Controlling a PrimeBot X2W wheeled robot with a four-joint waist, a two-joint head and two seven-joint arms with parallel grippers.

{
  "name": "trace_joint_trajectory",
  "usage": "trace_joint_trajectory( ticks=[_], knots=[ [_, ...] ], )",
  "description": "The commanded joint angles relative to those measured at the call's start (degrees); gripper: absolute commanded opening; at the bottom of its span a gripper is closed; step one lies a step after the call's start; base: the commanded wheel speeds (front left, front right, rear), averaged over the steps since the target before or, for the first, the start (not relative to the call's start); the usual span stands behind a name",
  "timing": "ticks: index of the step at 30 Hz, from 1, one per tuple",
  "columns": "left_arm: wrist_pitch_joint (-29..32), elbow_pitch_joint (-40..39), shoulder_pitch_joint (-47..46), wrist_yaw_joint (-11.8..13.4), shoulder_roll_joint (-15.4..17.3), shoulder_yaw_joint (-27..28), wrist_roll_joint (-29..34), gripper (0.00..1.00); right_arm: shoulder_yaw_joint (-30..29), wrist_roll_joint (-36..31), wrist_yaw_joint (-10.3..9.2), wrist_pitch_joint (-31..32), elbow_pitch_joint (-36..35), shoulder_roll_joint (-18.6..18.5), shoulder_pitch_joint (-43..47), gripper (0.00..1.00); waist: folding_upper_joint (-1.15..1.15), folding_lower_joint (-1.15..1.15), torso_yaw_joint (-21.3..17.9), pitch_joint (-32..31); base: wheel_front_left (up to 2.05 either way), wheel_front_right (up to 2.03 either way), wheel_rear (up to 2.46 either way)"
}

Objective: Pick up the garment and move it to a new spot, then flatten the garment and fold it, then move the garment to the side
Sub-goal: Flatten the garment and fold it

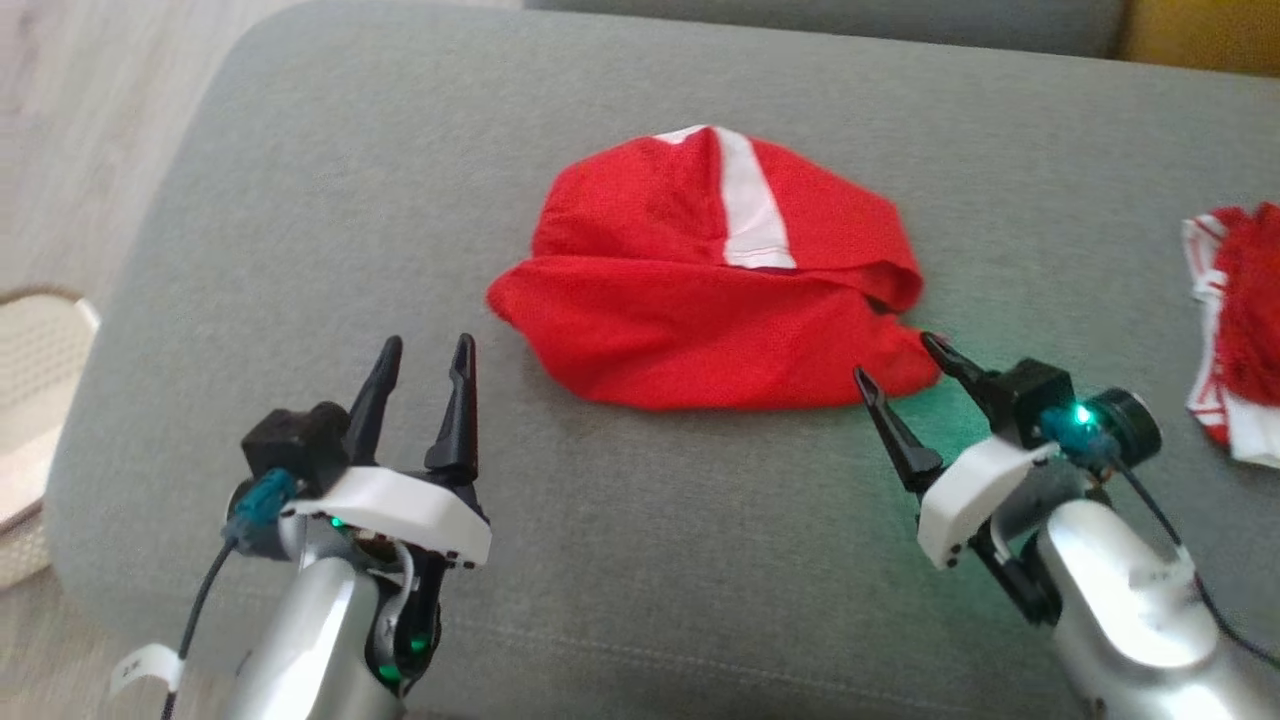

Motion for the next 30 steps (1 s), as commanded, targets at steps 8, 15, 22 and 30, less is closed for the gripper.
trace_joint_trajectory(
  ticks=[8, 15, 22, 30],
  knots=[
    [-0.71, -0.51, -1.43, -2.34, -1.68, 4.12, 2.45, 1.00, 10.37, 4.56, -0.05, 3.17, 3.38, -5.57, -6.80, 1.00, 0.00, 0.00, 4.12, 2.57, 0.00, 0.00, 0.00],
    [-0.71, 0.05, -1.97, -3.41, -2.60, 5.53, 3.74, 1.00, 15.46, 6.97, -0.05, 4.10, 7.79, -6.45, -10.52, 0.00, 0.00, 0.00, 4.31, 3.70, 0.00, 0.00, 0.00],
    [-0.71, 0.79, -2.31, -3.81, -2.98, 6.15, 4.52, 1.00, 17.77, 9.23, -0.05, 1.34, 8.79, -6.81, -13.38, 0.00, 0.00, 0.00, 3.59, 3.44, 0.00, 0.00, 0.00],
    [-0.71, 1.34, -1.70, -4.20, -3.09, 6.05, 4.47, 1.00, 17.78, 13.40, -0.05, 3.36, 2.92, -8.84, -18.28, 0.00, 0.00, 0.00, 3.29, 2.17, 0.00, 0.00, 0.00]
  ],
)
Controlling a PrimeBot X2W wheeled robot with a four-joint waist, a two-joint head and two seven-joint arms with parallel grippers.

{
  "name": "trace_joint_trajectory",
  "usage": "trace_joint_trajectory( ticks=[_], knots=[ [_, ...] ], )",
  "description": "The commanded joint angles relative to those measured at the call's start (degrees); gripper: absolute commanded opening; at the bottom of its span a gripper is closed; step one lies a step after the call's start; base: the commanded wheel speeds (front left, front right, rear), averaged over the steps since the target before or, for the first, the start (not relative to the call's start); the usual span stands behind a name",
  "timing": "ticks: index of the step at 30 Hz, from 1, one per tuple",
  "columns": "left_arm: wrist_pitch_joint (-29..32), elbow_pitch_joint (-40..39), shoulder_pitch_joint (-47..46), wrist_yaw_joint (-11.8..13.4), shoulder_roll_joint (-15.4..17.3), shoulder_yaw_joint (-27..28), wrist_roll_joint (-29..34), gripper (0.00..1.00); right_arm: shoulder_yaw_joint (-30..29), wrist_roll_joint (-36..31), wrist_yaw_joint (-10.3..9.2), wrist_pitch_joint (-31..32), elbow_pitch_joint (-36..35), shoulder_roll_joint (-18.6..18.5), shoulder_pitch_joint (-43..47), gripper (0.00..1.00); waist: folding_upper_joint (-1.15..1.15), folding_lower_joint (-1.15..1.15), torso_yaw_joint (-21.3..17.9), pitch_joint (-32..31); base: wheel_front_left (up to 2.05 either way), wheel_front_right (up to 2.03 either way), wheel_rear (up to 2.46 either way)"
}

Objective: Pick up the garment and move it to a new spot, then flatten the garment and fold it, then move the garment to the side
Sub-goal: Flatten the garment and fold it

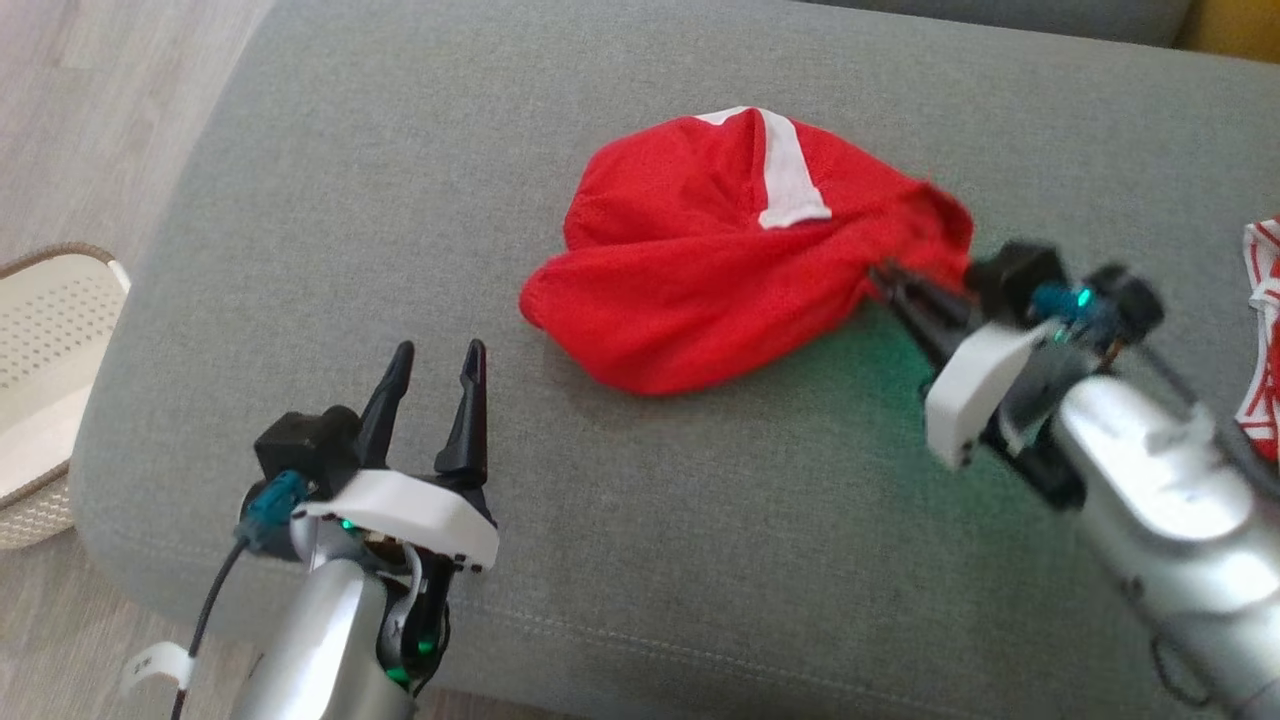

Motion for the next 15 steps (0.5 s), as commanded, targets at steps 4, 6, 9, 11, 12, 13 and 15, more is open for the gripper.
trace_joint_trajectory(
  ticks=[4, 6, 9, 11, 12, 13, 15],
  knots=[
    [-0.71, -1.84, -1.73, -0.19, 0.46, 1.11, -0.85, 1.00, 0.64, 3.88, -0.05, 7.16, -6.60, -3.64, -4.85, 0.00, 0.00, 0.00, 1.16, 0.20, 0.00, 0.00, 0.00],
    [-0.71, -1.91, -1.75, -0.02, 0.46, 0.67, -1.42, 1.00, 0.98, 7.13, -0.05, 12.55, -8.63, -4.96, -6.06, 0.00, 0.00, 0.00, 1.85, 0.49, 0.00, 0.00, 0.00],
    [-0.71, -1.99, -1.82, 0.09, 0.46, 0.04, -1.87, 1.00, 1.76, 9.08, -0.05, 17.19, -10.84, -6.90, -7.97, 0.00, 0.00, 0.00, 2.79, 0.97, 0.00, 0.00, 0.00],
    [-0.71, -2.12, -1.93, 0.27, 0.45, -0.55, -2.41, 1.00, 2.25, 10.30, -0.05, 20.54, -12.32, -8.41, -10.17, 0.00, 0.00, 0.00, 3.69, 1.50, 0.00, 0.00, 0.00],
    [-0.71, -2.18, -1.98, 0.38, 0.45, -0.77, -2.65, 1.00, 2.37, 11.24, -0.05, 22.19, -12.55, -8.69, -11.15, 0.00, 0.00, 0.00, 4.10, 1.80, 0.00, 0.00, 0.00],
    [-0.71, -2.29, -2.07, 0.47, 0.45, -1.01, -2.88, 1.00, 2.68, 11.78, -0.05, 23.57, -12.59, -8.95, -12.34, 0.00, 0.00, 0.00, 4.53, 2.18, 0.00, 0.00, 0.00],
    [-0.71, -2.44, -2.41, 0.53, 0.45, -1.59, -3.32, 1.00, 3.23, 12.66, -0.05, 25.87, -11.49, -9.07, -14.74, 0.00, 0.00, 0.00, 5.48, 3.03, 0.00, 0.00, 0.00]
  ],
)
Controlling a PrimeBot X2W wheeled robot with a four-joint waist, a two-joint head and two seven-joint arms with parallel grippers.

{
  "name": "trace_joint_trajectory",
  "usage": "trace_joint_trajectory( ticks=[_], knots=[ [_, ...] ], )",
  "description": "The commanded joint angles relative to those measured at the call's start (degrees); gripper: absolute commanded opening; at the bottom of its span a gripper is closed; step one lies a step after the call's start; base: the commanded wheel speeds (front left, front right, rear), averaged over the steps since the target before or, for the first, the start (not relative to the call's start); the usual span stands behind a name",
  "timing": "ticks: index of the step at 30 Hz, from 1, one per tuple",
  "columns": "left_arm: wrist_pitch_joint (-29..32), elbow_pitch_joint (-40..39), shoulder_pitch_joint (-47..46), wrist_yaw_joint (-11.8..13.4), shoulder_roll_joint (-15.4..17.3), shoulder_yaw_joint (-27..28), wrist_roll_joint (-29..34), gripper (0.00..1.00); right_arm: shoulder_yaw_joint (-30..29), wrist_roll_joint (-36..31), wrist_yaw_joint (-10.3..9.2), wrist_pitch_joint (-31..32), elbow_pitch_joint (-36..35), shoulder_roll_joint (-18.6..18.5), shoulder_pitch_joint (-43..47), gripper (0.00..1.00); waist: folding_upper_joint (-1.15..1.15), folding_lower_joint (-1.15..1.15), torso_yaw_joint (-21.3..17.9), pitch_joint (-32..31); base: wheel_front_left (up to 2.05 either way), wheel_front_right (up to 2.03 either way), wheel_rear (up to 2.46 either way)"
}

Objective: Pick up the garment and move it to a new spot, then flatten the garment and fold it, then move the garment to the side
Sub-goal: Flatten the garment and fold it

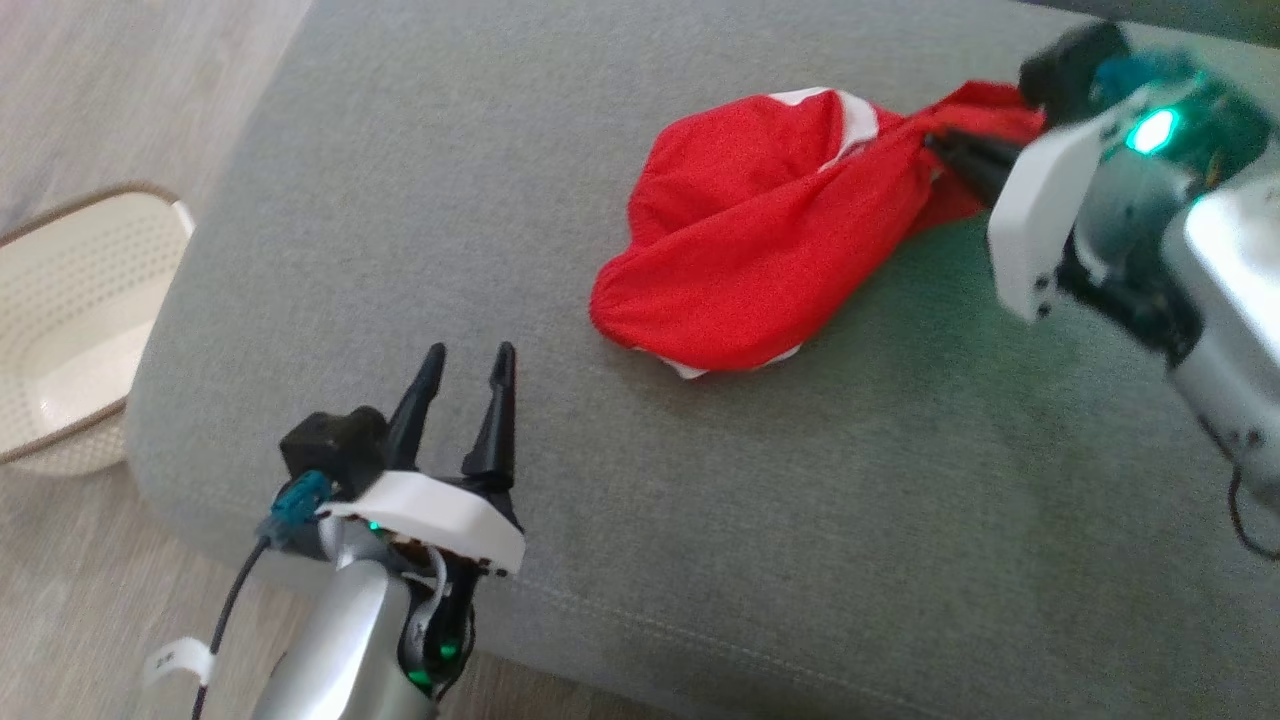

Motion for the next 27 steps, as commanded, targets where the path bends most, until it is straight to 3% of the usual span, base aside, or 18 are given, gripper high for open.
trace_joint_trajectory(
  ticks=[1, 10, 11, 12, 19, 27],
  knots=[
    [-0.71, -1.82, -2.53, 0.23, 0.53, 1.30, -0.50, 1.00, -0.20, 0.79, -0.05, 0.39, -0.84, -0.27, -1.49, 0.00, 0.00, 0.00, 1.12, 1.04, 0.00, 0.00, 0.00],
    [-0.71, -2.75, -4.70, 1.13, 0.53, -2.61, -3.15, 1.00, 0.56, 3.40, -0.05, 1.85, 13.88, 2.40, -10.74, 0.00, 0.00, 0.00, 6.00, 5.14, 0.00, 0.00, 0.00],
    [-0.71, -2.82, -4.84, 1.29, 0.53, -2.97, -3.38, 1.00, 0.91, 3.04, -0.05, 1.13, 15.36, 2.61, -11.50, 0.27, 0.00, 0.00, 6.32, 5.50, 0.00, 0.00, 0.00],
    [-0.71, -2.88, -4.93, 1.44, 0.53, -3.27, -3.60, 1.00, 1.11, 2.46, -0.05, -0.02, 16.96, 2.84, -12.23, 1.00, 0.00, 0.00, 6.56, 5.84, 0.00, 0.00, 0.00],
    [-0.71, -2.98, -5.44, 2.10, 0.52, -4.10, -4.08, 1.00, 2.61, -2.45, -0.05, -9.85, 27.90, 5.60, -14.60, 1.00, 0.00, 0.00, 6.67, 6.93, 0.00, 0.00, 0.00],
    [-0.71, -2.33, -5.66, 1.86, 0.52, -2.71, -2.44, 1.00, 3.48, -2.38, -0.05, -19.33, 33.89, 8.15, -13.83, 1.00, 0.00, 0.00, 2.40, 4.09, 0.00, 0.00, 0.00]
  ],
)
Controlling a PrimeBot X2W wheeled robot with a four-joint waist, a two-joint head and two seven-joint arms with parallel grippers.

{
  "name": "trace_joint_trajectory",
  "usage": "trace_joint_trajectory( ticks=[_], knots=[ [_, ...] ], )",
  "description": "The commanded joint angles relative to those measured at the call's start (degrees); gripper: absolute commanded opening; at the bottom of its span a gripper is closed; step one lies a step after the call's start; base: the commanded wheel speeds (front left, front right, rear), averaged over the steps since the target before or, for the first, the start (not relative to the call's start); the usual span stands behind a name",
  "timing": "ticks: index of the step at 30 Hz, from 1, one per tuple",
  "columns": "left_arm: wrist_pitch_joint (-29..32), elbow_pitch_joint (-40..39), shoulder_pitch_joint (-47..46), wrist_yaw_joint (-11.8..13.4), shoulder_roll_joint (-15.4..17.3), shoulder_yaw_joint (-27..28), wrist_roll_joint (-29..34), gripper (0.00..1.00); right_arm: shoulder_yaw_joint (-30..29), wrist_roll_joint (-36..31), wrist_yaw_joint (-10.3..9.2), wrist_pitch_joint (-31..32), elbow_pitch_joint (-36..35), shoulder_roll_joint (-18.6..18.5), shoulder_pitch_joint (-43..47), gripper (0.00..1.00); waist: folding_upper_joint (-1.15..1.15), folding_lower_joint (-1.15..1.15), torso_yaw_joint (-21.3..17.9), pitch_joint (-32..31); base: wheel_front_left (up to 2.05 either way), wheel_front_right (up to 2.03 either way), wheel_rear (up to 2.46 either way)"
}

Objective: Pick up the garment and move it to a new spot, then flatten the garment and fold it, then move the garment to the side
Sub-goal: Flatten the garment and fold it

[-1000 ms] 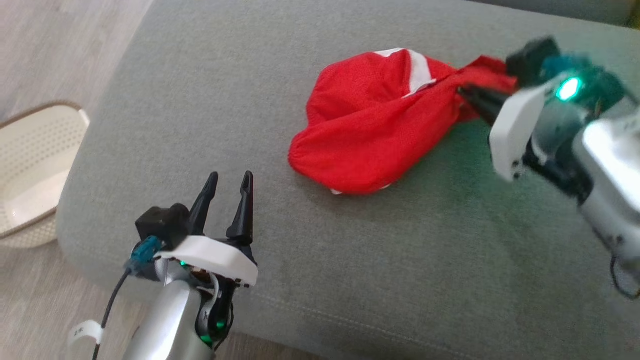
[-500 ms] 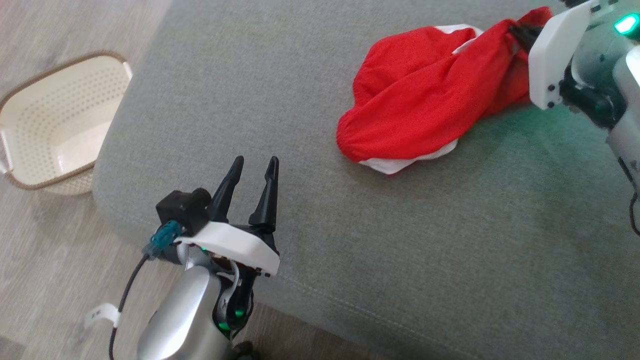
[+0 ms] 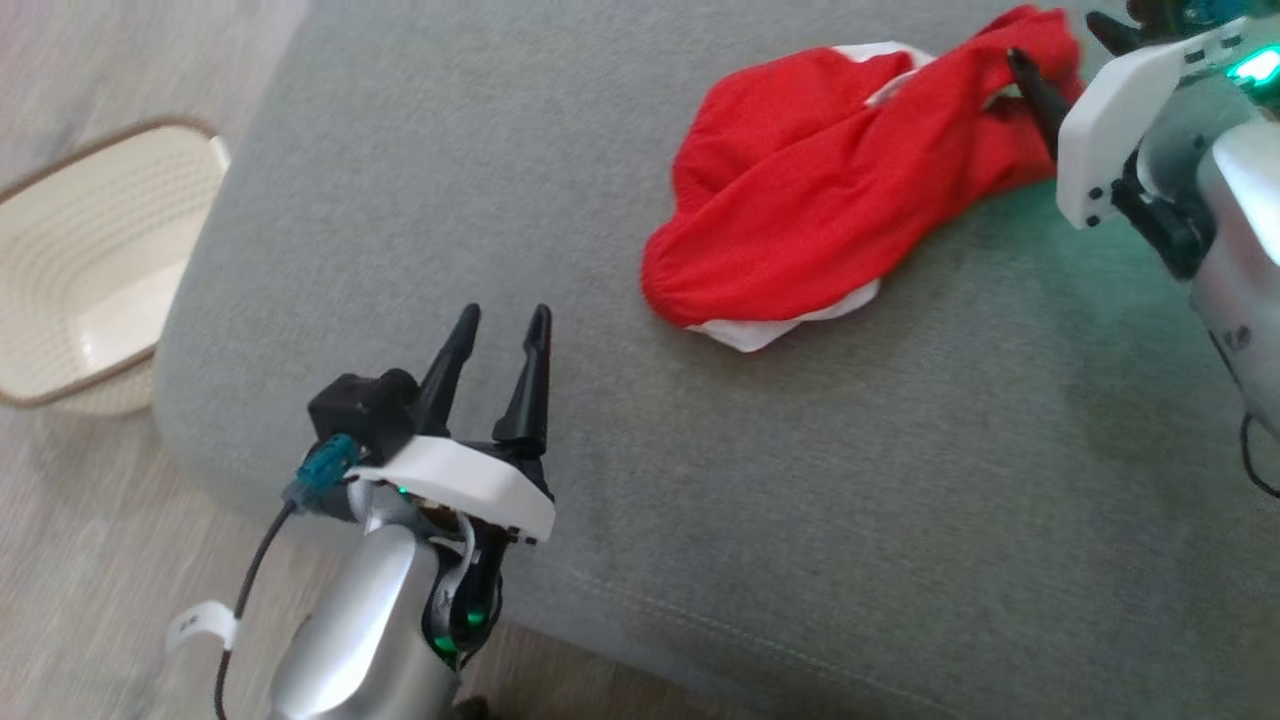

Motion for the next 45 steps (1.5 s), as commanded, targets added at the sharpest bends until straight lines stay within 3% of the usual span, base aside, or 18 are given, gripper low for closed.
trace_joint_trajectory(
  ticks=[1, 10, 15, 21, 25, 33, 45],
  knots=[
    [-0.71, -1.40, -1.82, -0.11, 0.73, 2.54, 0.77, 1.00, 0.00, 0.73, -0.05, -2.51, -0.90, 0.93, 0.04, 1.00, 0.00, 0.00, -2.30, -1.99, 0.00, 0.00, 0.00],
    [-0.71, 0.16, -0.08, -1.13, 0.73, 4.09, 2.87, 1.00, -0.45, 4.22, -0.05, -10.89, -2.24, 1.07, 4.50, 1.00, 0.00, 0.00, -8.94, -7.28, 0.00, 0.00, 0.00],
    [-0.71, 2.42, 1.22, -2.17, 0.73, 4.37, 2.87, 1.00, -3.53, 6.73, -0.05, -18.53, -5.10, 0.89, 10.85, 1.00, 0.00, 0.00, -13.05, -10.53, 0.00, 0.00, 0.00],
    [-0.71, 6.99, 1.56, -3.62, 0.73, 3.18, 1.61, 1.00, -9.93, 6.00, -0.05, -22.84, -8.56, 2.20, 18.59, 1.00, 0.00, 0.00, -16.55, -11.56, 0.00, 0.00, 0.00],
    [-0.69, 10.68, 0.60, -4.37, 0.79, 2.49, 1.26, 1.00, -14.75, 2.14, -0.05, -23.35, -12.14, 3.72, 23.16, 1.00, 0.00, 0.00, -18.58, -11.34, 0.00, 0.00, 0.00],
    [0.43, 18.61, -3.06, -3.50, 1.39, 3.12, 0.87, 1.00, -23.83, -5.45, -0.05, -23.20, -20.21, 6.49, 29.68, 1.00, 0.00, 0.00, -21.22, -10.49, 0.00, 0.00, 0.00],
    [0.31, 27.76, -9.50, -4.05, 1.24, 4.07, -0.90, 1.00, -32.61, -13.45, -0.05, -16.61, -32.24, 9.79, 35.80, 1.00, 0.00, 0.00, -22.84, -8.51, 0.00, 0.00, 0.00]
  ],
)
